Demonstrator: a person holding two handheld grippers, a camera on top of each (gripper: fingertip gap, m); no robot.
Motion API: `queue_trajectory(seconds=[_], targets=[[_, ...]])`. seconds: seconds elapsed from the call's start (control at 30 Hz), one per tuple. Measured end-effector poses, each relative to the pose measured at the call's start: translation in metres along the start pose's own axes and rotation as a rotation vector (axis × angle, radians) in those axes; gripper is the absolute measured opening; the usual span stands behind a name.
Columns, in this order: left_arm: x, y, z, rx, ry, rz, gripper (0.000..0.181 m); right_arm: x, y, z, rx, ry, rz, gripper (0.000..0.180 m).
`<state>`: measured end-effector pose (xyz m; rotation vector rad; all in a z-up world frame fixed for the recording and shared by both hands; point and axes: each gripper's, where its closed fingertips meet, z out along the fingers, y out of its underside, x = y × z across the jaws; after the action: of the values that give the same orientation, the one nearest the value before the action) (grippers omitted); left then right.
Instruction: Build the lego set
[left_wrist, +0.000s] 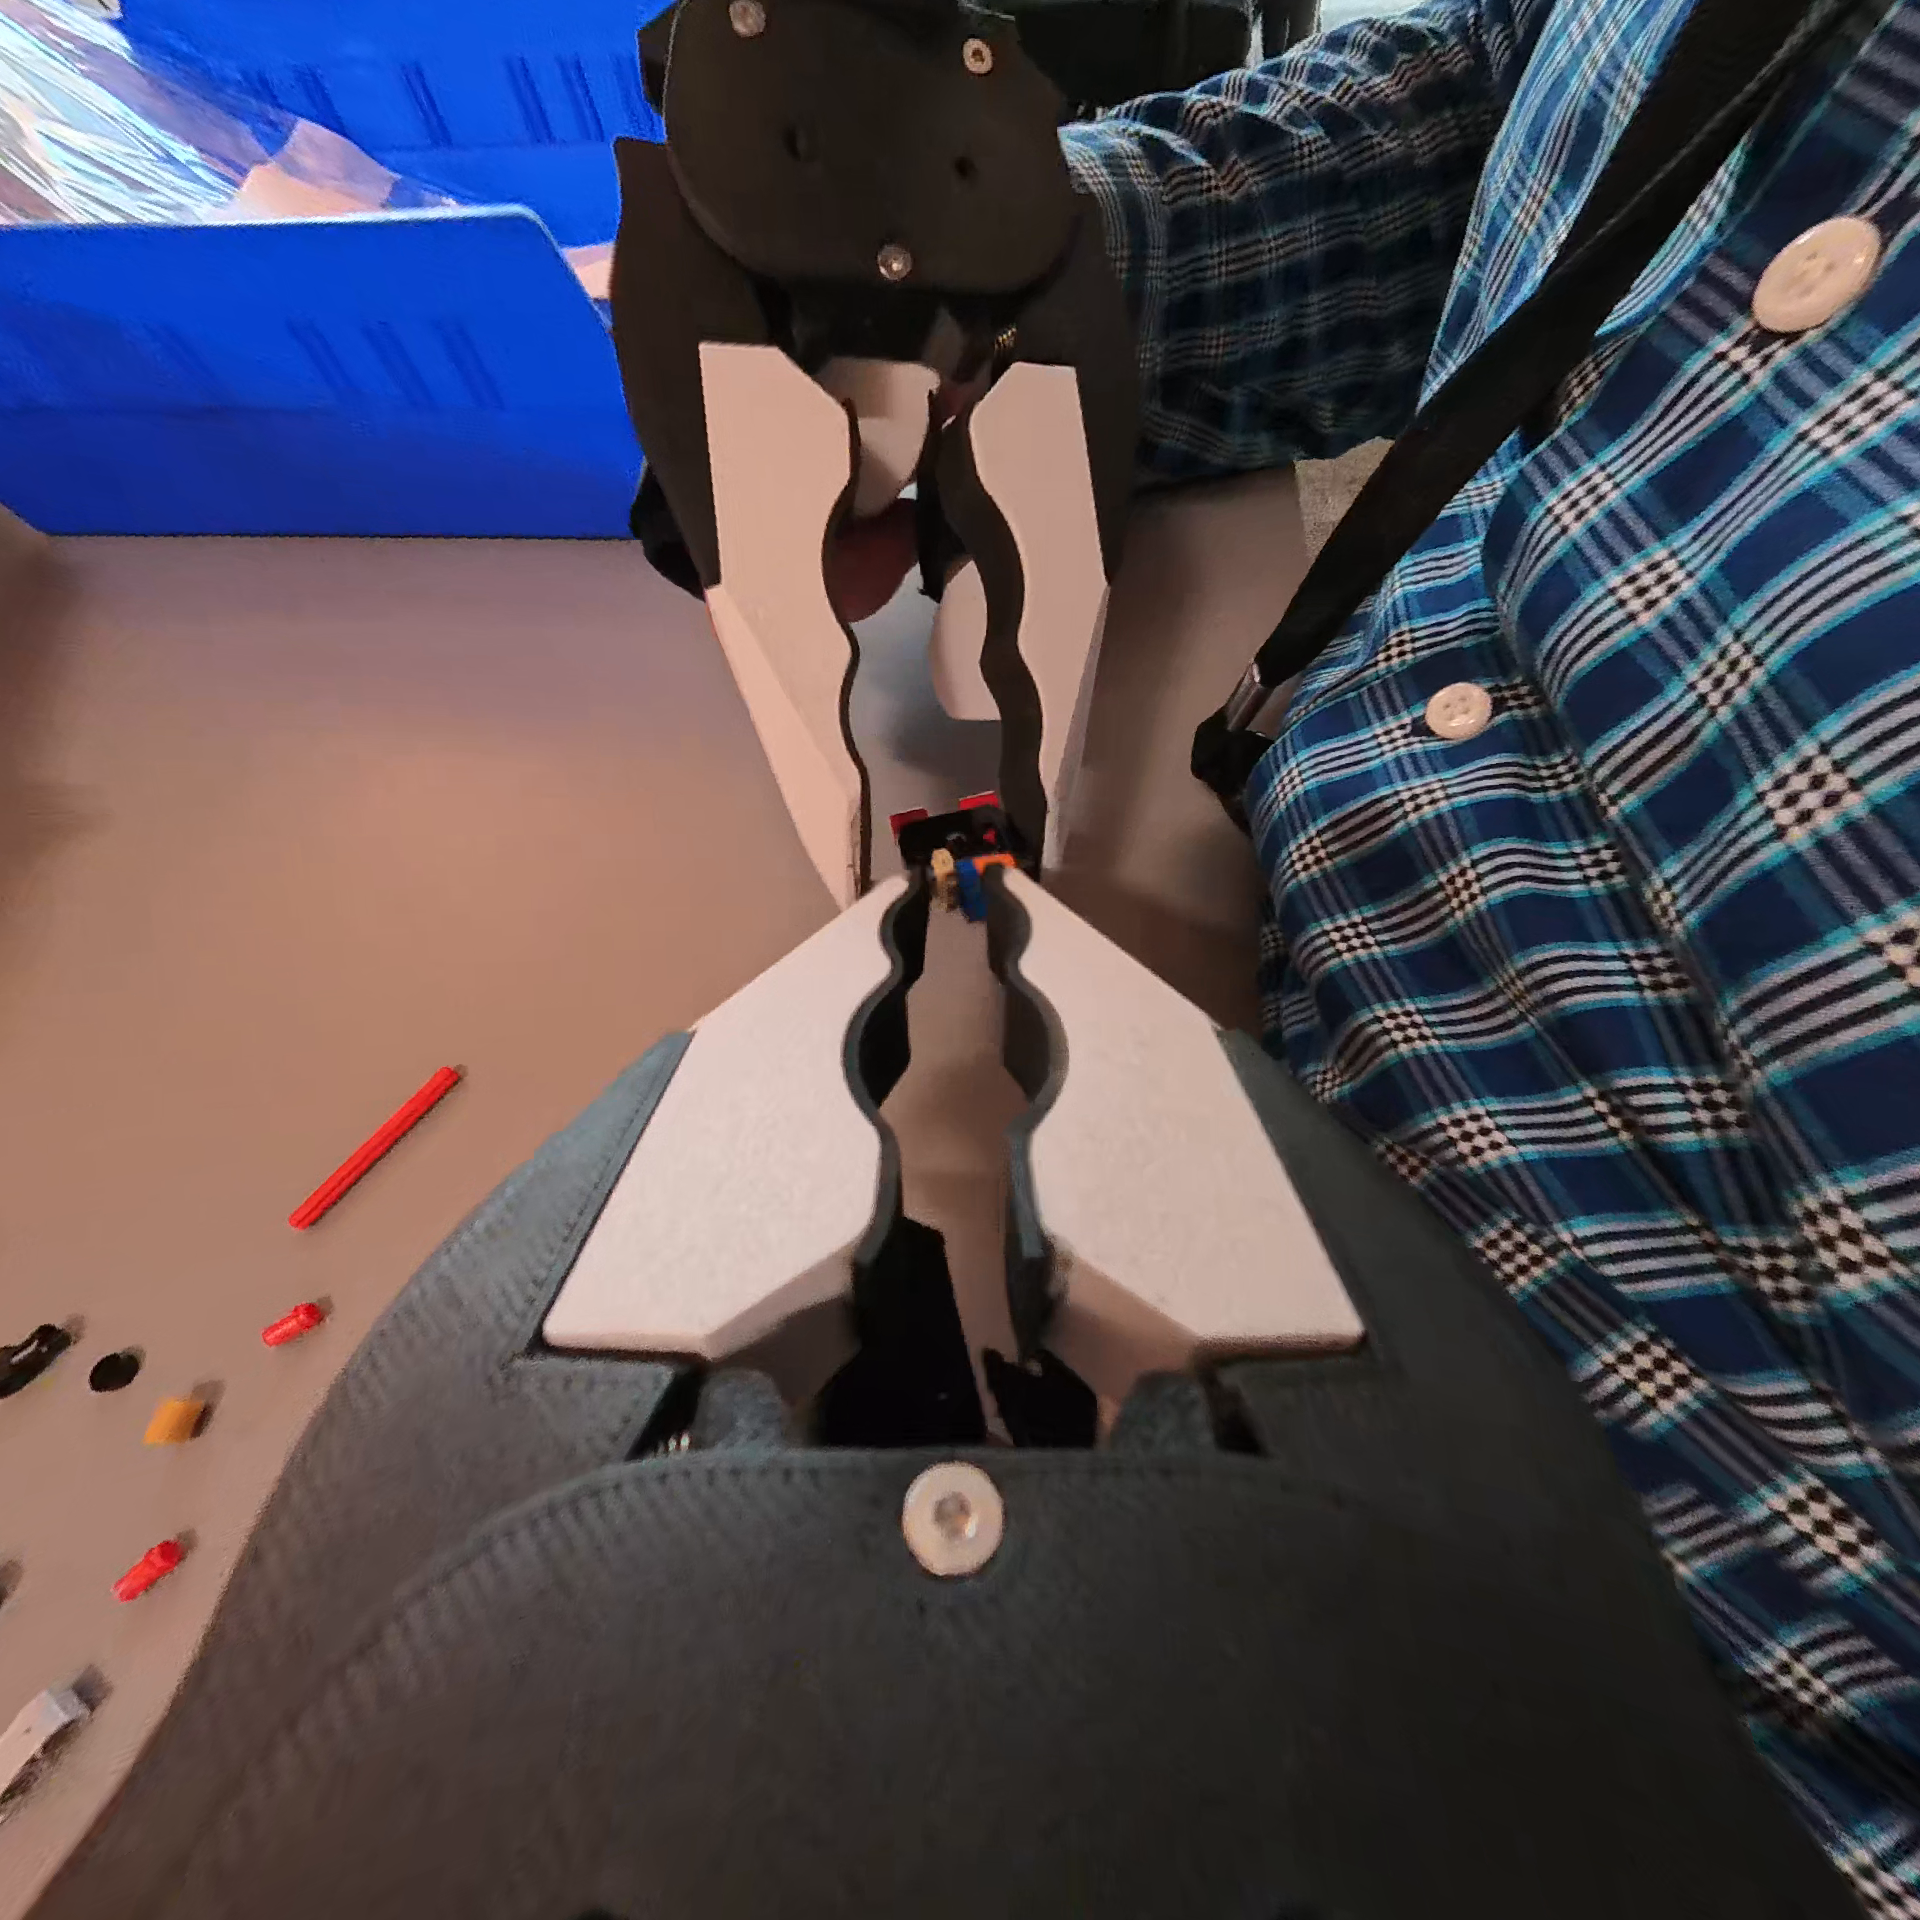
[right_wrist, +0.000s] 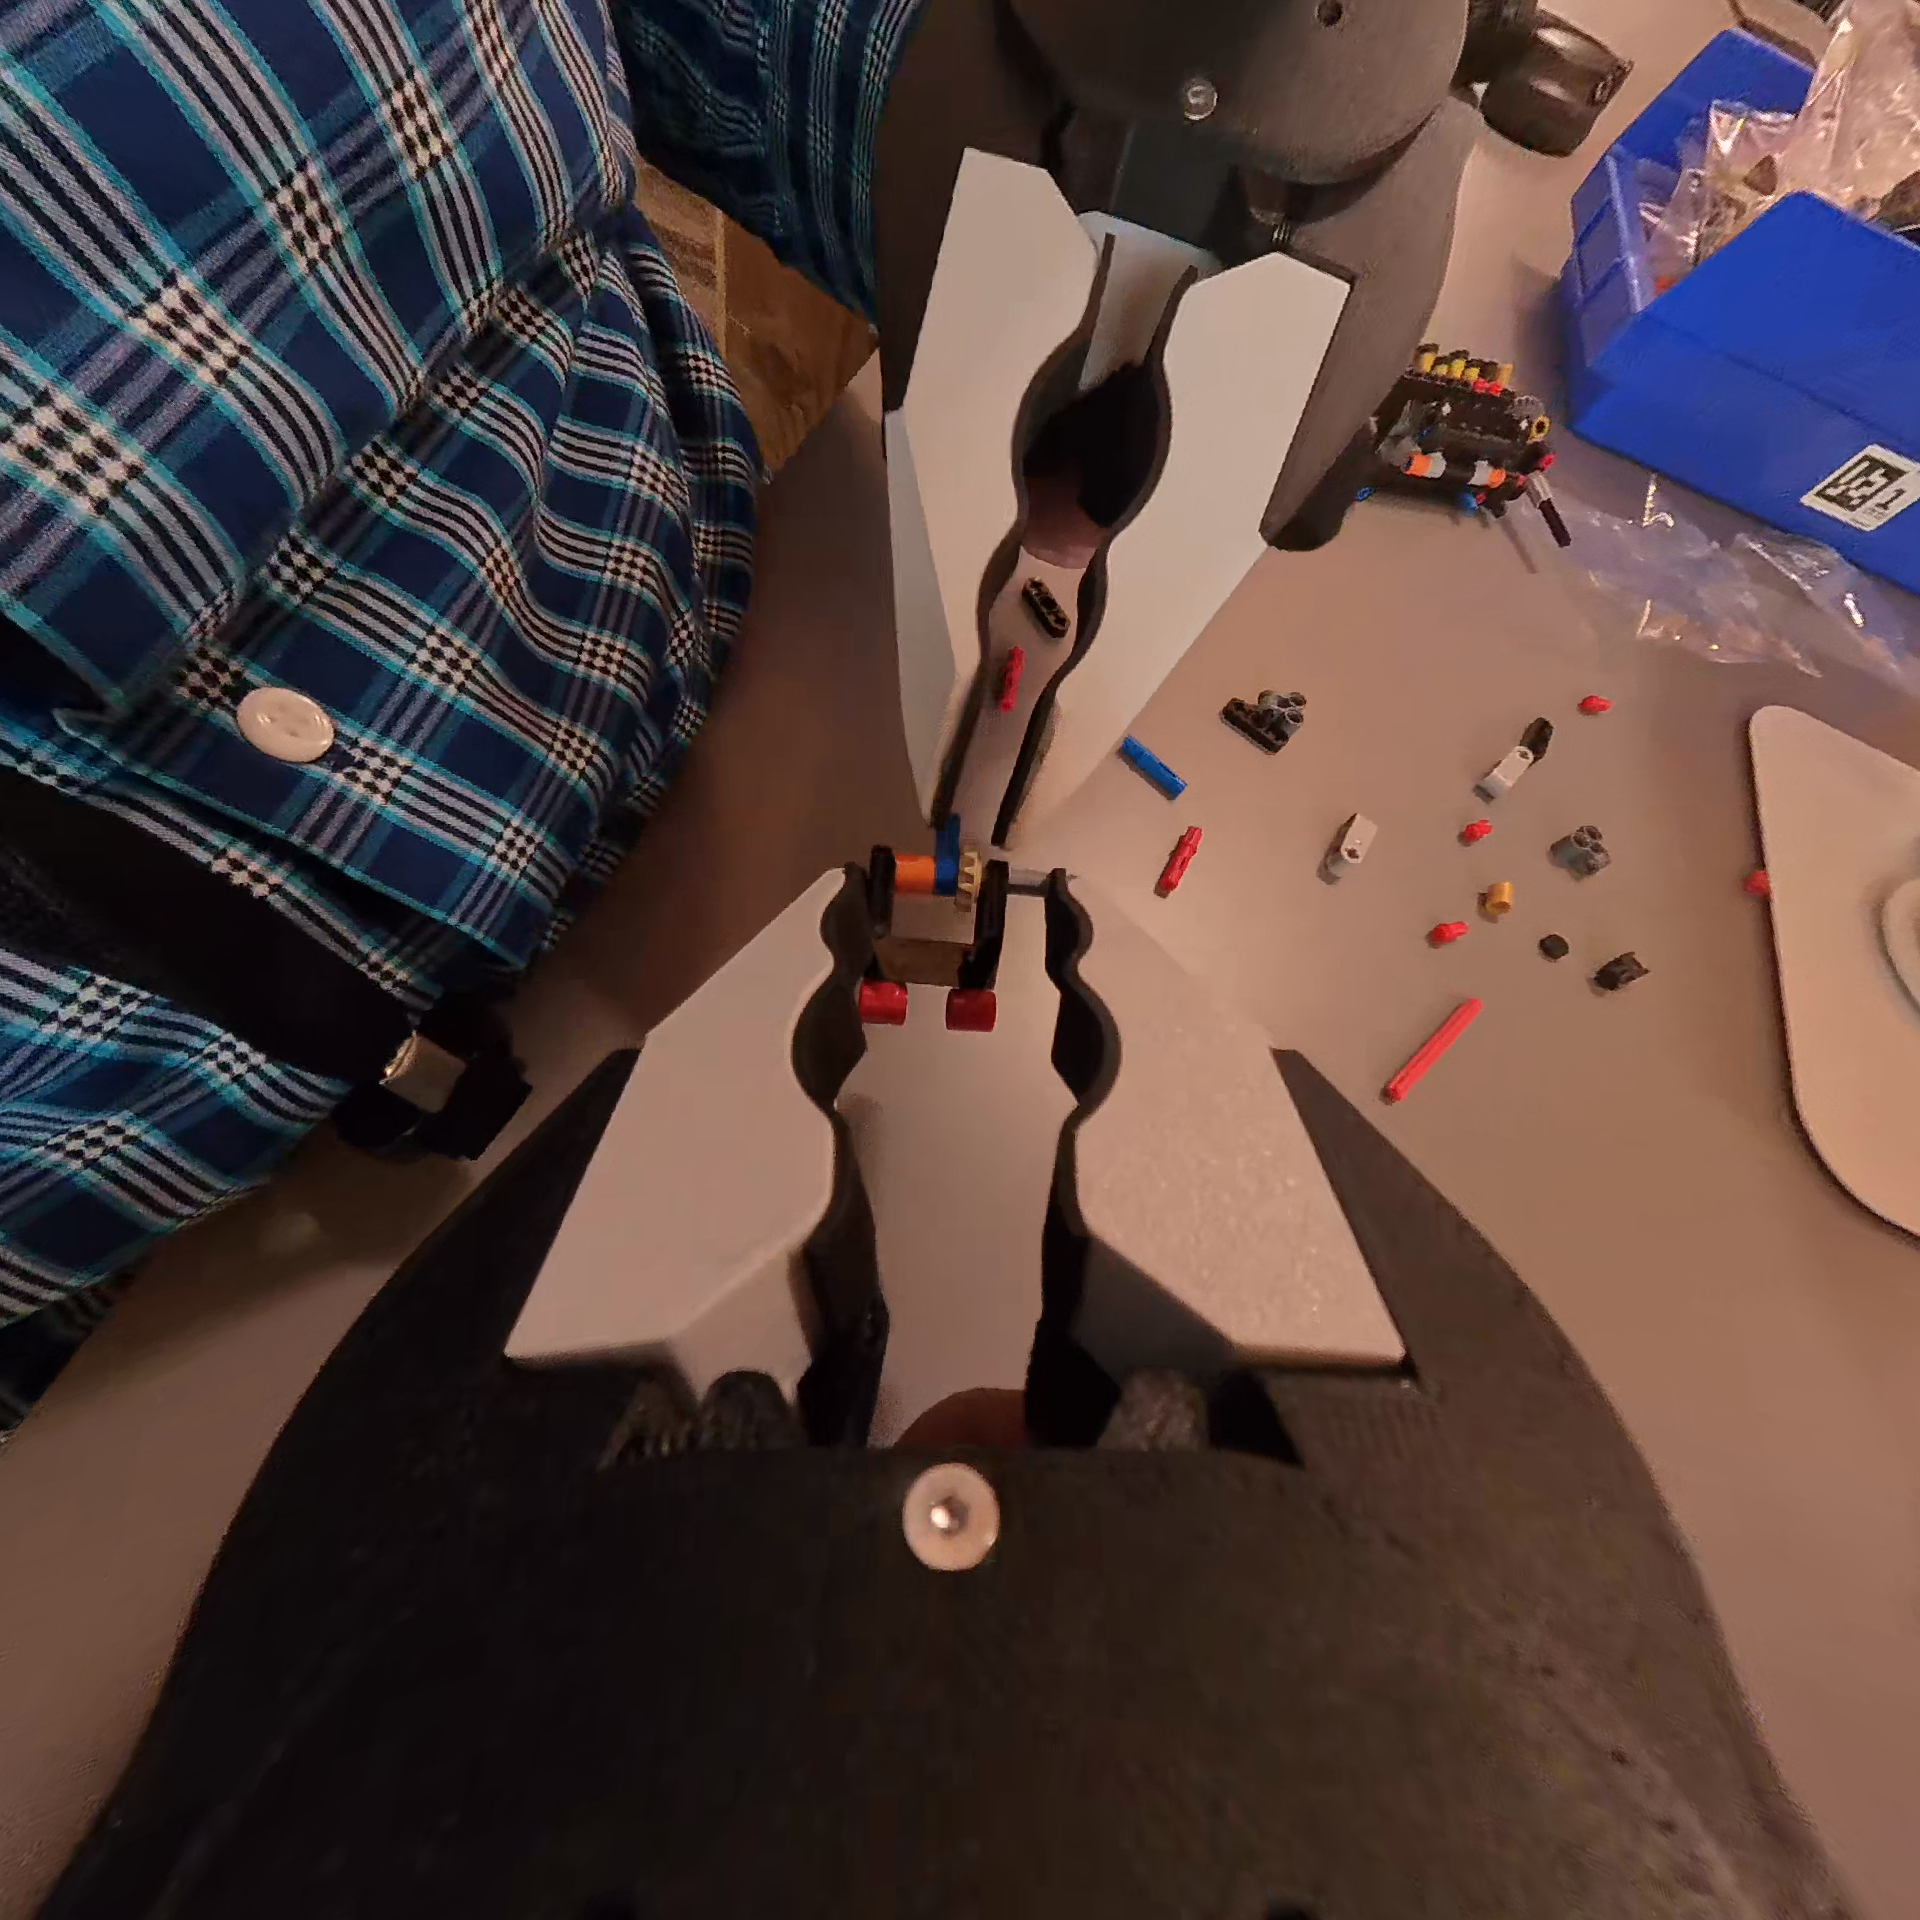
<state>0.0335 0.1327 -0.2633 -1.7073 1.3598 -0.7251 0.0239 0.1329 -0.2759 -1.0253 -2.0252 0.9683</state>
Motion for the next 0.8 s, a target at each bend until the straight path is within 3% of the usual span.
queue_trajectory(seconds=[0.8], targets=[[0.001,0.043,0.017,-0.184,-0.079,0.02,0.004,-0.004,0.024,0.017,-0.056,-0.046,0.103,0.03]])
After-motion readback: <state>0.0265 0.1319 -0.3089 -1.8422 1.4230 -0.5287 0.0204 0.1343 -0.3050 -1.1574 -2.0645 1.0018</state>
